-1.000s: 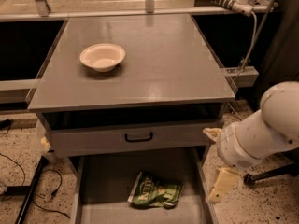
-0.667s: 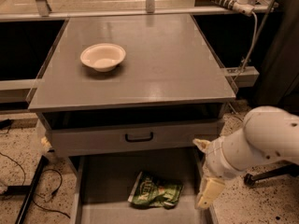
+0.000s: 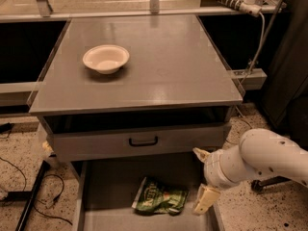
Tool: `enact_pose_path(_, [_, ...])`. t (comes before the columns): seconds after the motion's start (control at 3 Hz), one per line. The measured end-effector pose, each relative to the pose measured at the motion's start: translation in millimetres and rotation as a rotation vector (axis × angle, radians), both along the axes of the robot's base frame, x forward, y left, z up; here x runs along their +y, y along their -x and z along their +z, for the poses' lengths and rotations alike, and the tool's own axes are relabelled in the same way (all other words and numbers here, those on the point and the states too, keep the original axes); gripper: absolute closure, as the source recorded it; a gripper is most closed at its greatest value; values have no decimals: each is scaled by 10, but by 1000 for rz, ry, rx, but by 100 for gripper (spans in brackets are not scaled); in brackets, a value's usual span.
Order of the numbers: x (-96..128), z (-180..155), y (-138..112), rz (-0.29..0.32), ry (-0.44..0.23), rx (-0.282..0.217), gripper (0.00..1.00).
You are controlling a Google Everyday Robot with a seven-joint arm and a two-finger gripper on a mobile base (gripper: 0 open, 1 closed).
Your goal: Pick green jalapeno chip bag from middle drawer and place on counter
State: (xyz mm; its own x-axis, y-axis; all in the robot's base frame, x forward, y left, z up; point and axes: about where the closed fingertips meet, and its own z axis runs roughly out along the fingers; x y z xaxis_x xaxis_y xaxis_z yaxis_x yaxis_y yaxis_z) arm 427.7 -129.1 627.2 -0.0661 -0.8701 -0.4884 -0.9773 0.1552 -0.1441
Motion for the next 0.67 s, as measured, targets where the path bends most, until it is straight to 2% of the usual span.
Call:
enact_pose_path(0.33, [47,-95,23,12,-13,16,0])
enact_pose_path(0.67, [222,-509,81,31,-77,64,0])
